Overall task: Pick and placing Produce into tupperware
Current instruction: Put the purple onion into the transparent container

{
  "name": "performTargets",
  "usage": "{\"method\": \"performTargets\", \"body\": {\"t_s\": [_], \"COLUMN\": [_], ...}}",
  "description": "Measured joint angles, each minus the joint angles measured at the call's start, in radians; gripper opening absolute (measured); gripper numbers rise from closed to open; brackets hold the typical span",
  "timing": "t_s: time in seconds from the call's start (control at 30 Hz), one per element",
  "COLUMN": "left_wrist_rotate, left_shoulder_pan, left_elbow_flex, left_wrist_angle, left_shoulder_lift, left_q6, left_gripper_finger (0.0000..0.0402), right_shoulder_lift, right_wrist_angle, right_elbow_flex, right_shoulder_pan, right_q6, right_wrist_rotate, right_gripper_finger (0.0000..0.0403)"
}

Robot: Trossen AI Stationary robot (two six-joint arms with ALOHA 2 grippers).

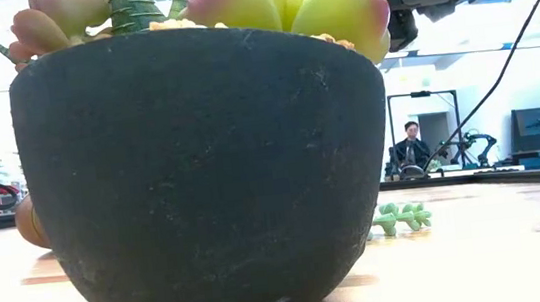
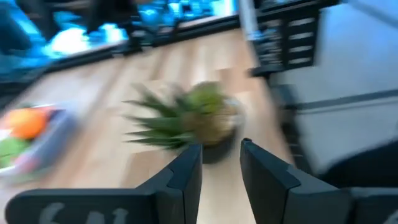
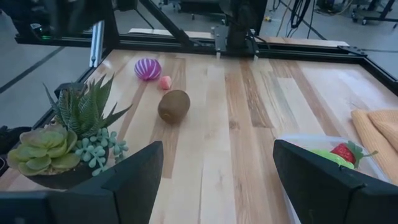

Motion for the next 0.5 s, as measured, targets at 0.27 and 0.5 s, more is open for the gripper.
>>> {"method": "performTargets", "body": {"t_s": [0.27, 0.5], "left_wrist_rotate": [-0.045, 0.127], "left_shoulder_pan": [0.037, 0.076], "left_elbow_flex": [0.005, 0.004], "left_wrist_angle": [-0.458, -0.807], "left_shoulder_lift": [-0.051, -0.102], "left_q6": [-0.389, -0.649], "left_gripper_finger": [0.0080, 0.0043], "right_shoulder_lift": [0.000, 0.000], "right_wrist_angle": [-0.011, -0.038], "right_elbow_flex": [0.000, 0.000], "right_shoulder_pan": [0.002, 0.001], "right_q6": [0.000, 0.000], "right_wrist_rotate": [0.000, 0.000], "right_gripper_finger": [0.0296, 0.0296]}}
